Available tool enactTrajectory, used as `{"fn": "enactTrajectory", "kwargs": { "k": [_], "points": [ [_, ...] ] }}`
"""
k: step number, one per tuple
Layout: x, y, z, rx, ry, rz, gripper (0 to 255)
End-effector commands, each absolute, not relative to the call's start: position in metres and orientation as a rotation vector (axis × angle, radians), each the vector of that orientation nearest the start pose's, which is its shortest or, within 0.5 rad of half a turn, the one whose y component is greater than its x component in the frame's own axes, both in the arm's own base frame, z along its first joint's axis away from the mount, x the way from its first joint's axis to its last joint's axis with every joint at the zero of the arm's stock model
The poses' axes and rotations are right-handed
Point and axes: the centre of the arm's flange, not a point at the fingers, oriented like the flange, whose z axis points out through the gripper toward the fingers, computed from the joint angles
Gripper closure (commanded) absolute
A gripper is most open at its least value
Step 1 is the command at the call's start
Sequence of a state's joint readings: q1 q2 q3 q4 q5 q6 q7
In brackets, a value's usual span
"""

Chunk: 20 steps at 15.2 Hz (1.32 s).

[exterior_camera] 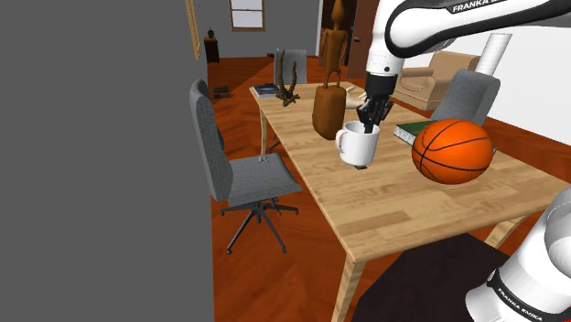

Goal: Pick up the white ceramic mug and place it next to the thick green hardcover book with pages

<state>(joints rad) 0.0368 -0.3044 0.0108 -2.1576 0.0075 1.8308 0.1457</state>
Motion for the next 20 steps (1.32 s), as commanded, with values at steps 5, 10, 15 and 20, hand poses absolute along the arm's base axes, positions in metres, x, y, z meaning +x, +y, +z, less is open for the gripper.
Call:
{"fn": "enactTrajectory", "kwargs": {
  "k": [5, 10, 15, 20],
  "points": [
    [0.469, -0.015, 0.538, -3.136, 0.158, 0.035, 255],
    [0.483, -0.080, 0.539, -3.136, 0.158, 0.035, 255],
    [0.496, -0.145, 0.539, -3.136, 0.158, 0.035, 255],
    [0.510, -0.209, 0.539, -3.136, 0.158, 0.035, 255]
  ]
}}
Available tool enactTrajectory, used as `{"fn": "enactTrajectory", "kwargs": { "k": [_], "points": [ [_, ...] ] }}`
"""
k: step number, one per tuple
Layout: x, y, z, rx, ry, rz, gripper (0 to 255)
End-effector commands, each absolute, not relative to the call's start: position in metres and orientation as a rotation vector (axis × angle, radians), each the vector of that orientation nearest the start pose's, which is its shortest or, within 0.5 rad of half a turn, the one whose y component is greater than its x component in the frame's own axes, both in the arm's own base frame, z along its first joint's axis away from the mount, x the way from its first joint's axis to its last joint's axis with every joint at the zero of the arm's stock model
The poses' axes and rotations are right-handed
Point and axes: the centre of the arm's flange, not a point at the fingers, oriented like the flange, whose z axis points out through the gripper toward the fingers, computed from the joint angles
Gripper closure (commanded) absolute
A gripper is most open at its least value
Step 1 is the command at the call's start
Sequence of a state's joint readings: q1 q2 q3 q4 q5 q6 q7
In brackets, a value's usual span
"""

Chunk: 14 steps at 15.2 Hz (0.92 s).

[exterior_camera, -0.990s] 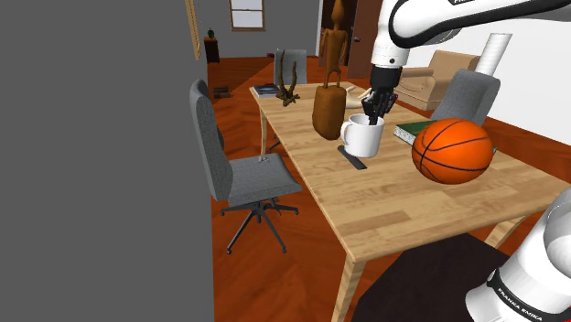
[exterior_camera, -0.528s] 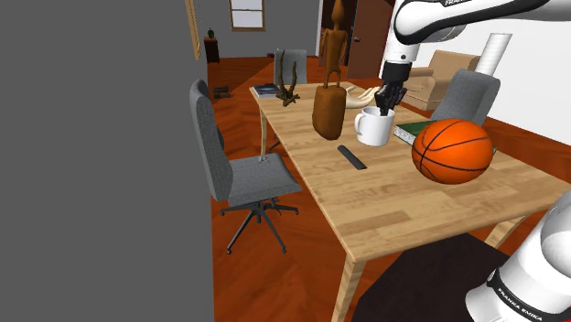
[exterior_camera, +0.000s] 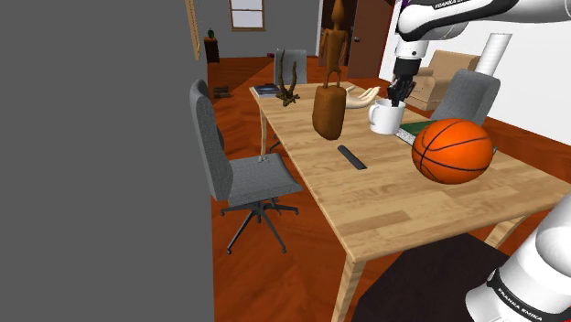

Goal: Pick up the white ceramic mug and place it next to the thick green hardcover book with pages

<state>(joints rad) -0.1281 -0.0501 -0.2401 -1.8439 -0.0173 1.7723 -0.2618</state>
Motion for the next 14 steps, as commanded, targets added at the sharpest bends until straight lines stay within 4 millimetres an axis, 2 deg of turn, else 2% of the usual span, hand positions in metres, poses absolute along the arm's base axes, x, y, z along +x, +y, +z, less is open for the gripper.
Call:
{"fn": "enactTrajectory", "kwargs": {
  "k": [1, 12, 14],
  "points": [
    [0.512, -0.222, 0.539, -3.136, 0.158, 0.035, 255],
    [0.542, -0.364, 0.540, -3.136, 0.158, 0.035, 255],
    [0.544, -0.371, 0.535, -3.136, 0.158, 0.035, 255]
  ]
}}
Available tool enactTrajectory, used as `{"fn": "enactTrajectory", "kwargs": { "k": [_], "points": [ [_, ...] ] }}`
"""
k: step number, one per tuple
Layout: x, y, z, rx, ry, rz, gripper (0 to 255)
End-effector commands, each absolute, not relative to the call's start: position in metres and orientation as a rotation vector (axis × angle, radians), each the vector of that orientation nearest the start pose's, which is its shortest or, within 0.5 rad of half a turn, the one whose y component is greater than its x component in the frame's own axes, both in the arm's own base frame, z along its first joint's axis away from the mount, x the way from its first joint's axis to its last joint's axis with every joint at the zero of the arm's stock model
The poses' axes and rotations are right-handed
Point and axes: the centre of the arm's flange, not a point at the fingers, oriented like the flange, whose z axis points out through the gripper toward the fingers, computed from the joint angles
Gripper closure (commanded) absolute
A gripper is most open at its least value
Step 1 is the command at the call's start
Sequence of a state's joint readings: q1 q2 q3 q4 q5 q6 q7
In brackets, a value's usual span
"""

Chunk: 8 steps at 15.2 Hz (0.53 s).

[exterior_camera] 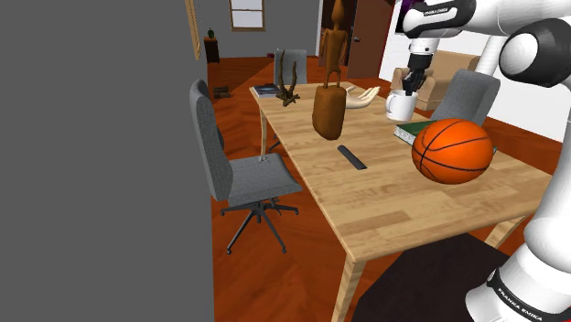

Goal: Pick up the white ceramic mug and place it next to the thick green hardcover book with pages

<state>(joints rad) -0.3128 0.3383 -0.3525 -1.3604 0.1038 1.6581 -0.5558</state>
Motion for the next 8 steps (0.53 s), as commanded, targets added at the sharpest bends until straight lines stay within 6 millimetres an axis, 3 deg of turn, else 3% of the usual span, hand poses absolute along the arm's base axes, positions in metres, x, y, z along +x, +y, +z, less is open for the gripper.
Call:
{"fn": "enactTrajectory", "kwargs": {
  "k": [1, 8],
  "points": [
    [0.544, -0.371, 0.530, -3.136, 0.158, 0.036, 255],
    [0.544, -0.371, 0.493, -3.136, 0.158, 0.035, 255]
  ]
}}
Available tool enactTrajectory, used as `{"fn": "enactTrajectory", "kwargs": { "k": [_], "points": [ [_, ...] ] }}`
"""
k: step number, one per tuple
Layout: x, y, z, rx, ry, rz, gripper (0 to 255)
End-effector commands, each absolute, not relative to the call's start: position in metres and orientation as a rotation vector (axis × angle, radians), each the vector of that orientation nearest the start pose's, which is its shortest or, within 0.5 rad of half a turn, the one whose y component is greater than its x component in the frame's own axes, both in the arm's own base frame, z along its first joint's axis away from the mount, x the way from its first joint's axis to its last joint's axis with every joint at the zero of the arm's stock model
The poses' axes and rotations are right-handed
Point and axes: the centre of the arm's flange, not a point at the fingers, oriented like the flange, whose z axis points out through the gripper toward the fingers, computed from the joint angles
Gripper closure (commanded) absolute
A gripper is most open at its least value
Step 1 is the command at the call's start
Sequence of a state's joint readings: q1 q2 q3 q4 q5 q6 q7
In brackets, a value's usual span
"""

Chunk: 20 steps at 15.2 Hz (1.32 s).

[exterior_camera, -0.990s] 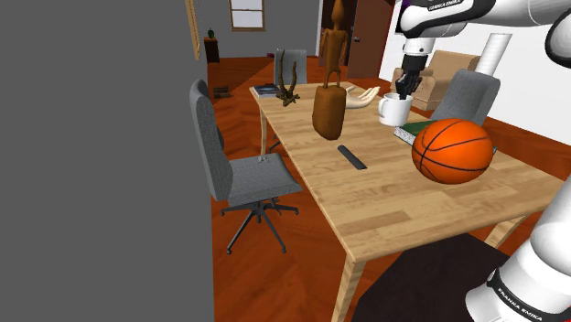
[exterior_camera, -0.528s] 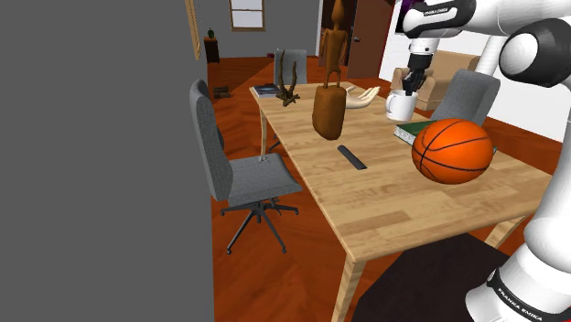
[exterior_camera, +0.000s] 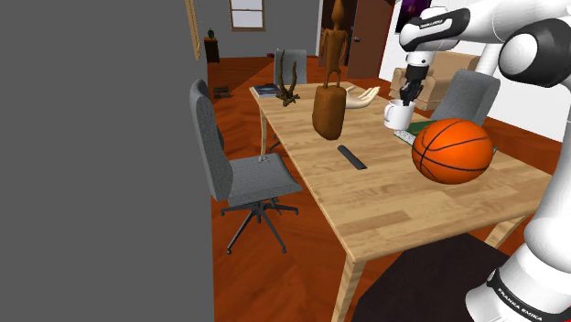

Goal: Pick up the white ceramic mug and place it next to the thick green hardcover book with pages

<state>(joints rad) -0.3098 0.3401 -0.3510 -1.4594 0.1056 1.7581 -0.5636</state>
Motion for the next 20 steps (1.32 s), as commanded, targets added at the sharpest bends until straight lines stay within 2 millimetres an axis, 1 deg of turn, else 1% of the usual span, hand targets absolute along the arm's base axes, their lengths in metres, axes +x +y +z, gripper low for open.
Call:
{"fn": "enactTrajectory", "kwargs": {
  "k": [1, 20],
  "points": [
    [0.544, -0.371, 0.487, -3.136, 0.158, 0.035, 255],
    [0.544, -0.371, 0.387, -3.136, 0.158, 0.035, 255]
  ]
}}
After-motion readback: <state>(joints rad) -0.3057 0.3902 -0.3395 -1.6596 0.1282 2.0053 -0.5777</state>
